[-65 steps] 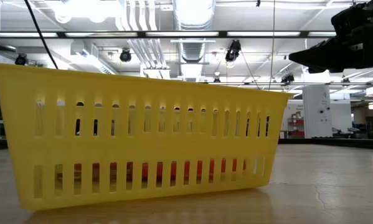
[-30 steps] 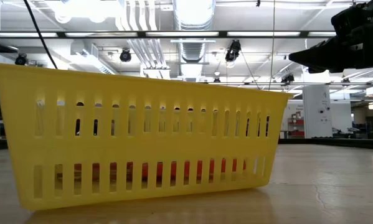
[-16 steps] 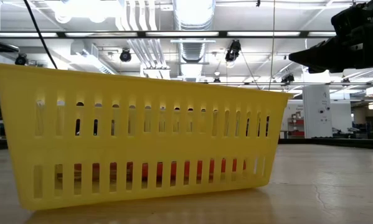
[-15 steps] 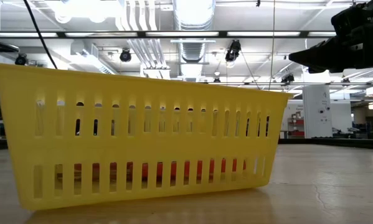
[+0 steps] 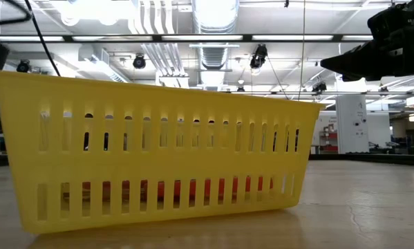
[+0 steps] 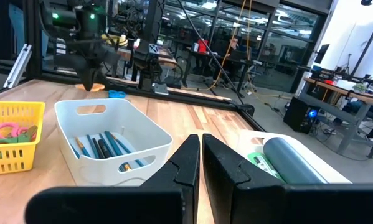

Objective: Pick & Place Paint Supplies
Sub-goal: Put the orange scissors into the yellow bin, then put the blue scissors into the yellow bin

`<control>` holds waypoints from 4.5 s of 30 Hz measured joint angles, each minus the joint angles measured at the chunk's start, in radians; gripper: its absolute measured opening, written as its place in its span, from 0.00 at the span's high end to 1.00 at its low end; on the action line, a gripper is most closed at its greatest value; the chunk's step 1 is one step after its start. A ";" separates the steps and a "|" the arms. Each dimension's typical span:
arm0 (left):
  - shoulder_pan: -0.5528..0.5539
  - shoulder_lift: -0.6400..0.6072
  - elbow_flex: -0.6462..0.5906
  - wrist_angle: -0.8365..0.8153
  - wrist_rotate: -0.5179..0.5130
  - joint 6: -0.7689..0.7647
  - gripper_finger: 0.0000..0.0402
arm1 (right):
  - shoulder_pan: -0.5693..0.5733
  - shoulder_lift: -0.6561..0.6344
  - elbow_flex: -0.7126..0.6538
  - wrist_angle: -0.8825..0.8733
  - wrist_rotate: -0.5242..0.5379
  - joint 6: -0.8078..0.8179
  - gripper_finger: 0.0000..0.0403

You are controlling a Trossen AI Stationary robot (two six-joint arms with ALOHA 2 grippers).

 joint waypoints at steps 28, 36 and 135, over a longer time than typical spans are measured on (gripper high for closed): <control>0.064 0.000 0.205 0.310 -0.630 0.942 0.98 | 0.000 0.000 0.000 0.000 0.000 0.000 0.96; 0.132 0.000 0.205 0.563 -0.529 1.296 0.98 | 0.000 0.000 0.000 0.000 0.000 0.000 0.96; 0.336 0.363 0.662 0.183 -0.306 1.343 0.77 | 0.000 0.000 0.000 0.000 0.000 0.000 0.96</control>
